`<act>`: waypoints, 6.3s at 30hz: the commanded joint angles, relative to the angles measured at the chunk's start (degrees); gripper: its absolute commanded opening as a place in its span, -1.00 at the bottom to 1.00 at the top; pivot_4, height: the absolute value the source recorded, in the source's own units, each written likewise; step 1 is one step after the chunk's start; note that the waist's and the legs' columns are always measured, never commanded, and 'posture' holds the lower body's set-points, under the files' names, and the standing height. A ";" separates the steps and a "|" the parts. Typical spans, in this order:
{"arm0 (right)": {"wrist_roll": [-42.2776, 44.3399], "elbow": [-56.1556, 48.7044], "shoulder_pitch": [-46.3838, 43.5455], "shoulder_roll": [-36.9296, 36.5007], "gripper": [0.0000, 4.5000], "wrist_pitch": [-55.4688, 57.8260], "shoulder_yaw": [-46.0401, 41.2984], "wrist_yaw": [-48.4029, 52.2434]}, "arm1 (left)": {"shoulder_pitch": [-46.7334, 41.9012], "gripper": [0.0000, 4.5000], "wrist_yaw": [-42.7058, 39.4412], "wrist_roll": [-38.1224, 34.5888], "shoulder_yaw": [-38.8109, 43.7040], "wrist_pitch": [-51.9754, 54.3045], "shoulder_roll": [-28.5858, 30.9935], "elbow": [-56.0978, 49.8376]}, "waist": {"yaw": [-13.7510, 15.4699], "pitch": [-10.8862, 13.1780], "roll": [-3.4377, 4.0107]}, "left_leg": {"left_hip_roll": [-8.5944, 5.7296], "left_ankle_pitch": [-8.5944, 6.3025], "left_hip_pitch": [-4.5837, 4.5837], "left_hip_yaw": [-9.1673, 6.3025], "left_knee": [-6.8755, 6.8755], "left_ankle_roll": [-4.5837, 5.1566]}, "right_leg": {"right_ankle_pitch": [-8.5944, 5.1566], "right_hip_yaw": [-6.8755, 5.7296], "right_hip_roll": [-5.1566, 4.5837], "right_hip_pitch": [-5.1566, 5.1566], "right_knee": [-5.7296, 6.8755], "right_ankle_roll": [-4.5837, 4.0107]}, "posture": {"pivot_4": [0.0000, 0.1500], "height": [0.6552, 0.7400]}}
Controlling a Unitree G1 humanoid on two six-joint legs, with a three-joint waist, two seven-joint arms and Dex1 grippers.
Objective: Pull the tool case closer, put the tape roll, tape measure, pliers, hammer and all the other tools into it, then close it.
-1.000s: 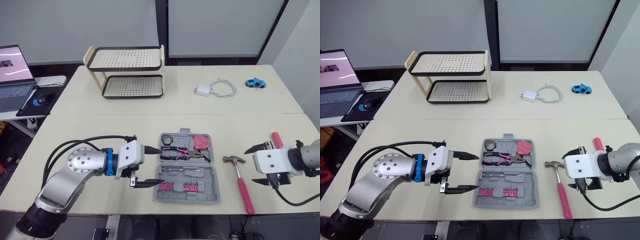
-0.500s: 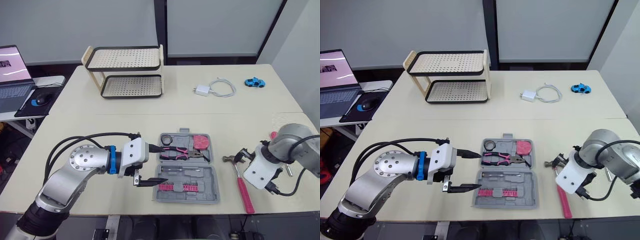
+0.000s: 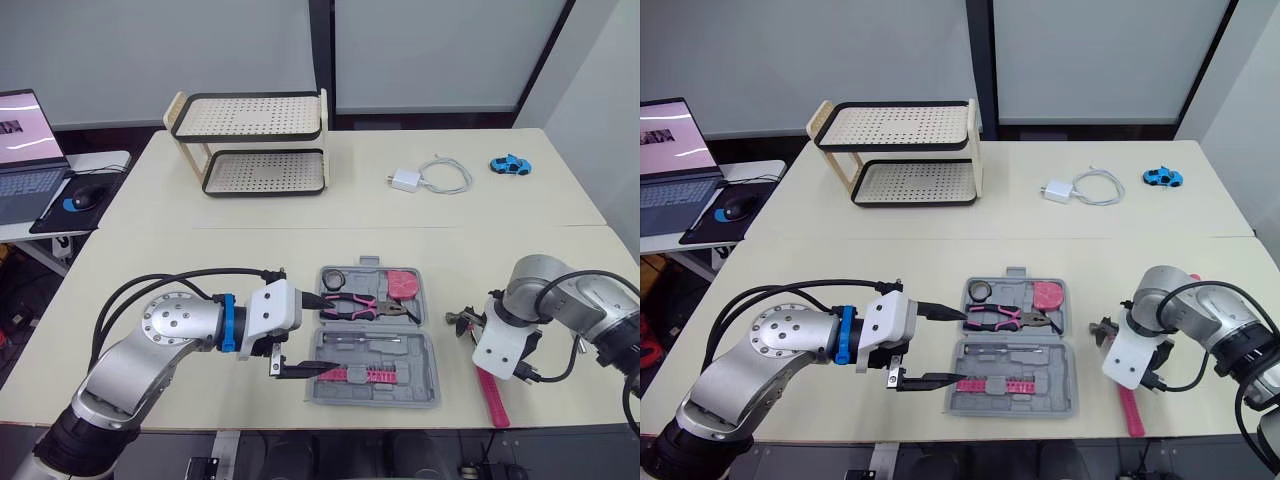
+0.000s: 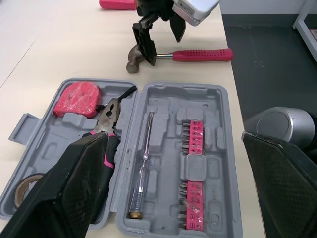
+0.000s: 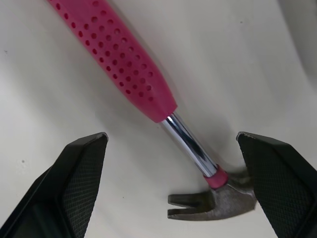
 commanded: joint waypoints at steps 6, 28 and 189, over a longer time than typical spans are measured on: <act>-4.43 5.94 -5.11 3.08 0.42 -3.67 2.03 -1.11 | 0.55 1.00 0.74 0.34 -0.77 -0.63 -0.20 -1.83 | -0.08 0.00 0.00 | 0.01 0.00 0.03 0.01 0.00 -0.01 | 0.00 0.02 0.01 0.00 0.02 0.00 | 1.00 0.81; 19.01 -15.27 5.90 -22.19 -0.96 7.25 -11.06 6.15 | 1.76 1.00 1.44 1.79 -1.11 -3.06 -0.30 -0.06 | 0.22 0.02 0.05 | -0.02 -0.03 -0.05 -0.03 -0.03 0.06 | 0.00 0.03 -0.05 -0.03 -0.02 0.00 | 1.00 0.81; 43.47 -59.06 11.75 -5.51 -0.96 94.53 -7.23 -31.09 | 13.50 1.00 -18.74 -4.45 15.29 -21.10 7.63 13.72 | 0.06 0.02 -0.09 | 0.02 -0.22 -0.03 -0.05 -0.01 0.39 | 0.07 0.08 -0.03 -0.03 -0.09 0.12 | 1.00 0.81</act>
